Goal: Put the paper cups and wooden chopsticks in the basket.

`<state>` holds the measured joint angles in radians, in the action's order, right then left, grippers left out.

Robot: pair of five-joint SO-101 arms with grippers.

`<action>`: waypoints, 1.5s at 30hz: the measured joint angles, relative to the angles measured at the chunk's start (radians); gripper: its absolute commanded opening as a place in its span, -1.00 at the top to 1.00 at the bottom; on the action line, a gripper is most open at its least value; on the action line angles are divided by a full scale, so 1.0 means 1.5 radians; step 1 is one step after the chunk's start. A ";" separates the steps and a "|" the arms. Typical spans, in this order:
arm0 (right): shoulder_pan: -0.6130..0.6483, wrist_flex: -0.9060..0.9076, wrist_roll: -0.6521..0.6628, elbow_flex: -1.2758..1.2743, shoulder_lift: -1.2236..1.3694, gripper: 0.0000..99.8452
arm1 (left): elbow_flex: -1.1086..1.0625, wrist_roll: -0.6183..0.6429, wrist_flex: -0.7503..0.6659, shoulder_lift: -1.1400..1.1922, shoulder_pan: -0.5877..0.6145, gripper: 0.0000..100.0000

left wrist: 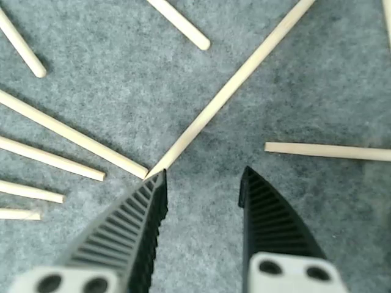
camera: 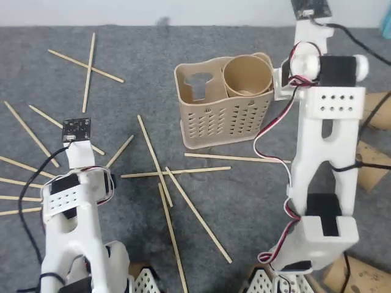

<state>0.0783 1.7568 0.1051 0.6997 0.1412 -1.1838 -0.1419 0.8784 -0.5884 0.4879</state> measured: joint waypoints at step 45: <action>0.026 -0.036 -0.238 -0.088 0.213 0.98 | 0.000 0.000 0.000 0.000 0.000 0.63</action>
<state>0.1166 1.7031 -0.2524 0.5677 0.4603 -1.1838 -0.1419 0.8784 -0.5884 0.4879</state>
